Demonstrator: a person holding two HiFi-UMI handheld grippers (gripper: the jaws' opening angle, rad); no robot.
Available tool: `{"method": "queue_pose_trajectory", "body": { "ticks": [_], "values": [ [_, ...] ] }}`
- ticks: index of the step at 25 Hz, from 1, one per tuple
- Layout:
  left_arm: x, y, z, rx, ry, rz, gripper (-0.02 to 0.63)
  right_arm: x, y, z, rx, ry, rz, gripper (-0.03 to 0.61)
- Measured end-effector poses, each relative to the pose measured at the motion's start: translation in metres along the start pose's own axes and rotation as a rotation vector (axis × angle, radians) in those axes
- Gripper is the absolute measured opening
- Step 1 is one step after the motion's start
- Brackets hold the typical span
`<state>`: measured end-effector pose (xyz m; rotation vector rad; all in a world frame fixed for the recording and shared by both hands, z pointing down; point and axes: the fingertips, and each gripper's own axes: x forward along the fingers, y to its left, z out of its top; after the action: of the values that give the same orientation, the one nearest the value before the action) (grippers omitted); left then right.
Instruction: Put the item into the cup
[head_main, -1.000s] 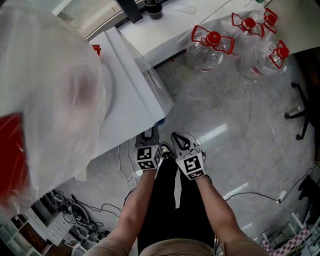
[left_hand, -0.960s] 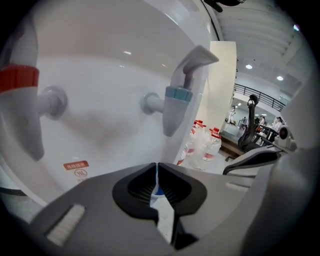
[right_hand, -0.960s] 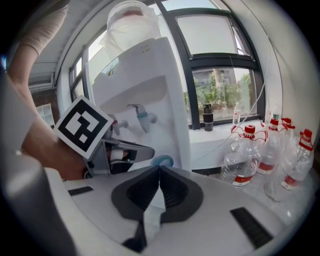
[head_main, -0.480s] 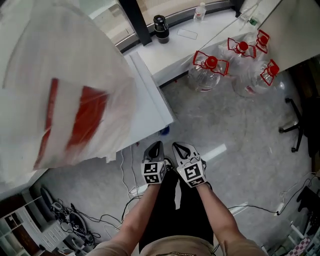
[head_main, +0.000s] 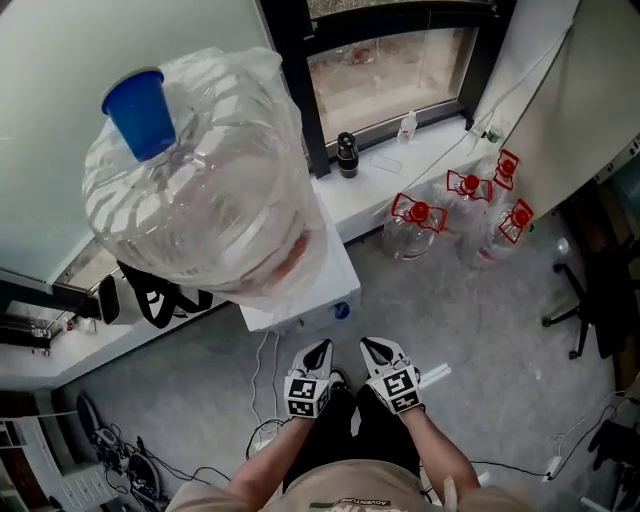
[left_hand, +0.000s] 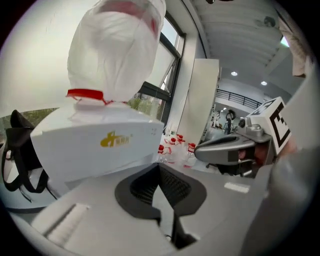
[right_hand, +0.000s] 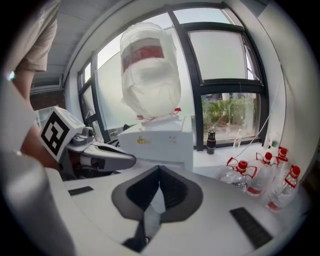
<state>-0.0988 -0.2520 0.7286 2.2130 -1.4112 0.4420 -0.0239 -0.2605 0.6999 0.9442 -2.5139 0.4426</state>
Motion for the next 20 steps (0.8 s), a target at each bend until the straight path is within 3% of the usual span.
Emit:
{"method": "queue_pose_trajectory", "body": {
  "ticks": [5, 8, 13, 17, 20],
  "values": [
    [-0.035, -0.022, 0.059, 0.016, -0.072, -0.066, 0.008, -0.034, 0.024, 0.056, -0.037, -0.033, 0.044, 0.011],
    [-0.047, -0.036, 0.086, -0.005, -0.095, -0.098, 0.008, -0.046, 0.035, 0.09, -0.137, -0.062, 0.062, 0.011],
    [-0.074, -0.04, 0.118, 0.014, -0.132, -0.058, 0.008, -0.068, 0.051, 0.128, -0.249, -0.099, 0.071, 0.011],
    [-0.092, -0.031, 0.155, 0.086, -0.173, -0.014, 0.008, -0.083, 0.049, 0.163, -0.207, -0.155, 0.079, 0.011],
    [-0.108, -0.033, 0.181, 0.076, -0.196, -0.039, 0.008, -0.1, 0.047, 0.193, -0.123, -0.218, 0.086, 0.011]
  ]
}}
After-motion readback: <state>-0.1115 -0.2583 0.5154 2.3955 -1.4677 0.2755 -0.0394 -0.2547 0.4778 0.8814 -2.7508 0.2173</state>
